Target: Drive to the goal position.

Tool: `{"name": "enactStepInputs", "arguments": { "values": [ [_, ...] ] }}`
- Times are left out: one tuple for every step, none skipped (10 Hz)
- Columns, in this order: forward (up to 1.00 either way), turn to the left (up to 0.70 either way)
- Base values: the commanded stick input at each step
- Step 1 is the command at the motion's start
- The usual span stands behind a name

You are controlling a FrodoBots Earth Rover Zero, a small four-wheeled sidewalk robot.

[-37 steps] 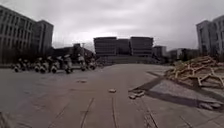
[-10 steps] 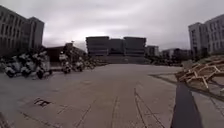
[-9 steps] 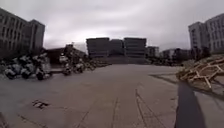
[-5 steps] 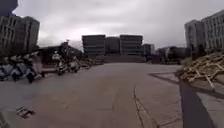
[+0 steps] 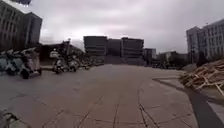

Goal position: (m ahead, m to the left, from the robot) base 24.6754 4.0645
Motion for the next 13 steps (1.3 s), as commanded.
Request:
{"name": "enactStepInputs", "arguments": {
  "values": [
    [0.70,0.00],
    [0.70,0.00],
    [0.70,0.00],
    [0.70,-0.04],
    [0.70,-0.12],
    [0.70,-0.14],
    [0.70,-0.14],
    [0.70,-0.14],
    [0.70,-0.14],
    [0.70,-0.14],
    [0.70,-0.14],
    [0.70,-0.14],
    [0.70,-0.12]
  ]
}}
